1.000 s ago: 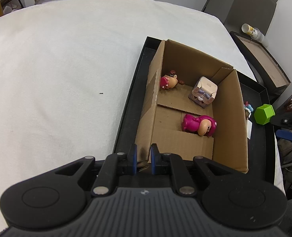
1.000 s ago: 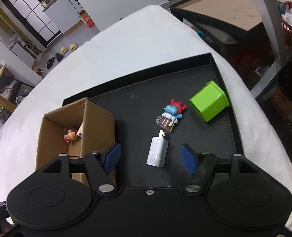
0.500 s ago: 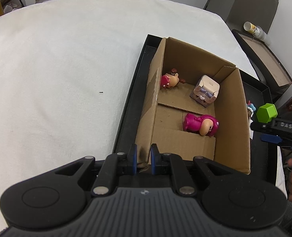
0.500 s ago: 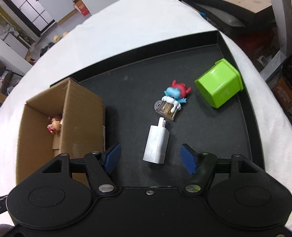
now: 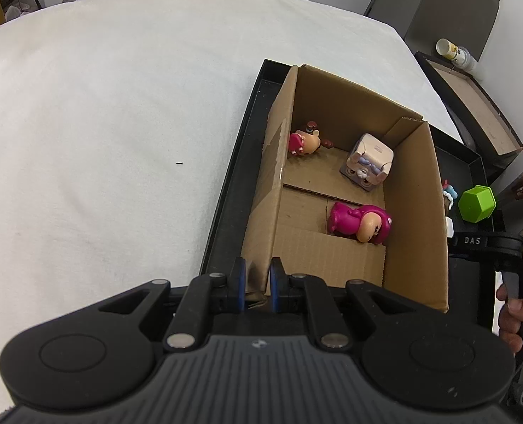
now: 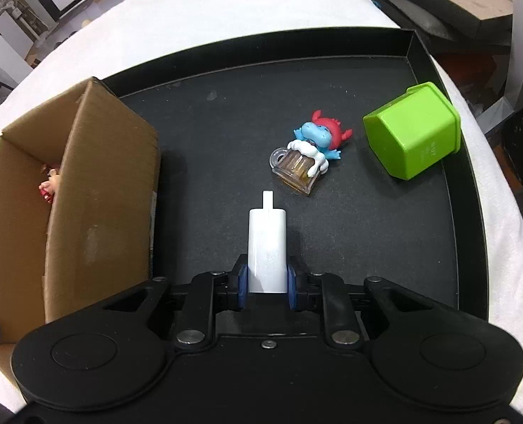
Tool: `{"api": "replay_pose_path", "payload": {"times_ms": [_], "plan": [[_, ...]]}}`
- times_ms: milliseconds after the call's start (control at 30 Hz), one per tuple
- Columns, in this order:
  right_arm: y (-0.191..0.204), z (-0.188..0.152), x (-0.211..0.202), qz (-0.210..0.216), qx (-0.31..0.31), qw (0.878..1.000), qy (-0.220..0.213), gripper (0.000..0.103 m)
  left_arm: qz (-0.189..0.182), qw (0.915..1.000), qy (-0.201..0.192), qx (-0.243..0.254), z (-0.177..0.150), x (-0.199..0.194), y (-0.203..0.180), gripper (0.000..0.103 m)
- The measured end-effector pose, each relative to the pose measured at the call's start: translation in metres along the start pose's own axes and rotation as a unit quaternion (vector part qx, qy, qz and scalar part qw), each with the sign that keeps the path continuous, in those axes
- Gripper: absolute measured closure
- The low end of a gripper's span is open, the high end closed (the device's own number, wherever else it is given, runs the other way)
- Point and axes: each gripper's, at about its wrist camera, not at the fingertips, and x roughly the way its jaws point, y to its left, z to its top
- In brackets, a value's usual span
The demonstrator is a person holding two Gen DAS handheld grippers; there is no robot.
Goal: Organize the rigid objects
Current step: 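Move the right gripper to the white charger and grasp it, then carry the white charger with the right gripper into the box and release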
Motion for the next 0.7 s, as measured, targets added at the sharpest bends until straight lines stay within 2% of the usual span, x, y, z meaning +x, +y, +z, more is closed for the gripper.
{"api": "replay_pose_path", "payload": {"times_ms": [267, 700], "plan": [[-0.001, -0.004, -0.03, 0.011, -0.001, 1.0, -0.025, 0.082, -0.001, 1.0, -0.002, 0.0, 0.0, -0.001, 0.0, 0.091], [0.015, 0.011, -0.072, 0.034, -0.016, 0.997, -0.069, 0.082, -0.006, 0.9999, -0.013, 0.001, -0.003, -0.01, 0.002, 0.091]]}}
